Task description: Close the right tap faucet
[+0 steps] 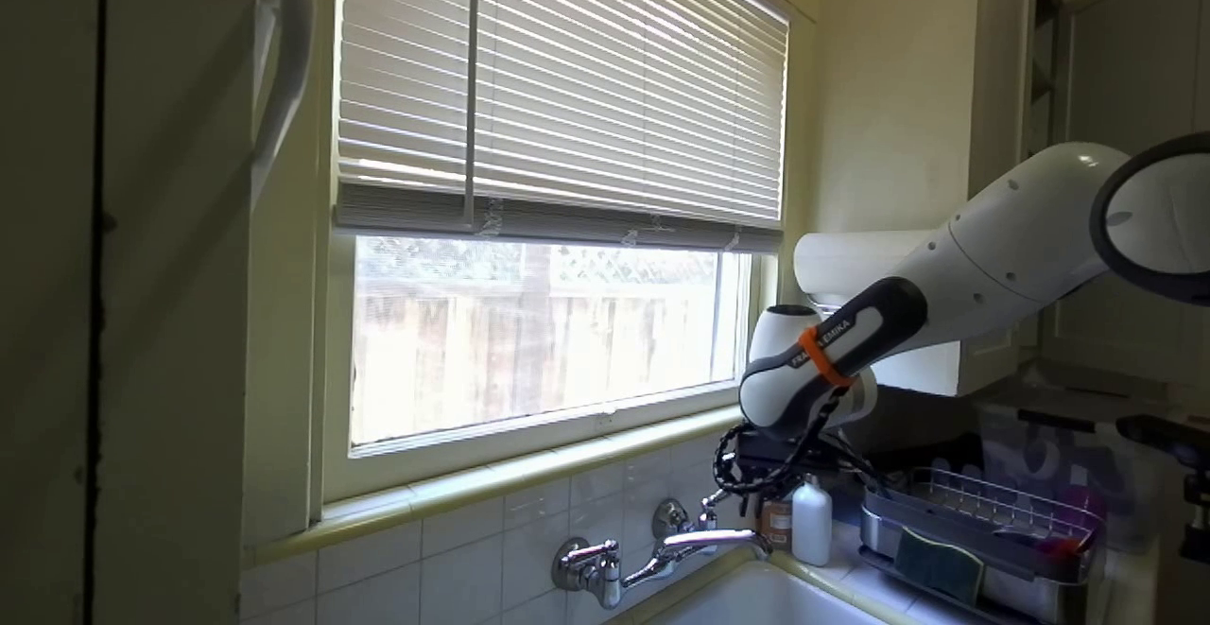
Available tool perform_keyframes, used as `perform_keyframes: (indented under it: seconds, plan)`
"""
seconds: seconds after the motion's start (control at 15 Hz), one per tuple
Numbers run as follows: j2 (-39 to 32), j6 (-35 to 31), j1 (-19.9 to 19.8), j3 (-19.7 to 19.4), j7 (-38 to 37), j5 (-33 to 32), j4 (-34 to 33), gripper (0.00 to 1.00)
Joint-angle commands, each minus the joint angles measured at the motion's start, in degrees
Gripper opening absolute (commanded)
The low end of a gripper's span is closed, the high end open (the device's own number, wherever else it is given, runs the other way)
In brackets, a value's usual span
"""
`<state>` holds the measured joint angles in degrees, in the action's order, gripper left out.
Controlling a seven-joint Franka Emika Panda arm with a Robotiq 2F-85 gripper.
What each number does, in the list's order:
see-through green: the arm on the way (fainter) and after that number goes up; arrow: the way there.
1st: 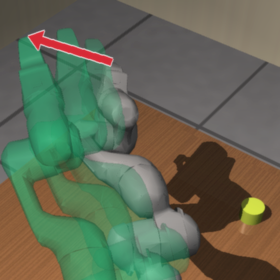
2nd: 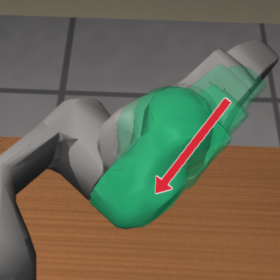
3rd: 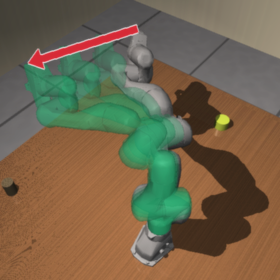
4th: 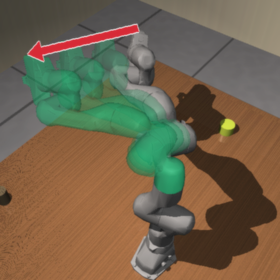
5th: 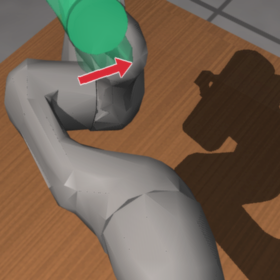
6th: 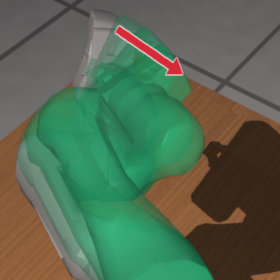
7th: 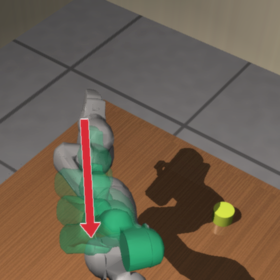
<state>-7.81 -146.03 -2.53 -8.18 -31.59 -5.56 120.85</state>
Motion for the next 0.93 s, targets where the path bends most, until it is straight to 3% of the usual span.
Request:
perform_keyframes:
  seconds: [0.0,0.4,0.8,0.87]
  plan:
    - [7.8,8.5,-0.7,1.7,9.6,5.7,4.8,0.55]
    - [16.0,18.9,-1.3,1.9,17.3,6.6,6.9,0.99]
    - [20.9,27.3,-2.1,1.4,26.0,6.6,6.6,1.00]
    - [18.7,25.4,-2.3,2.1,23.1,5.9,5.2,1.00]
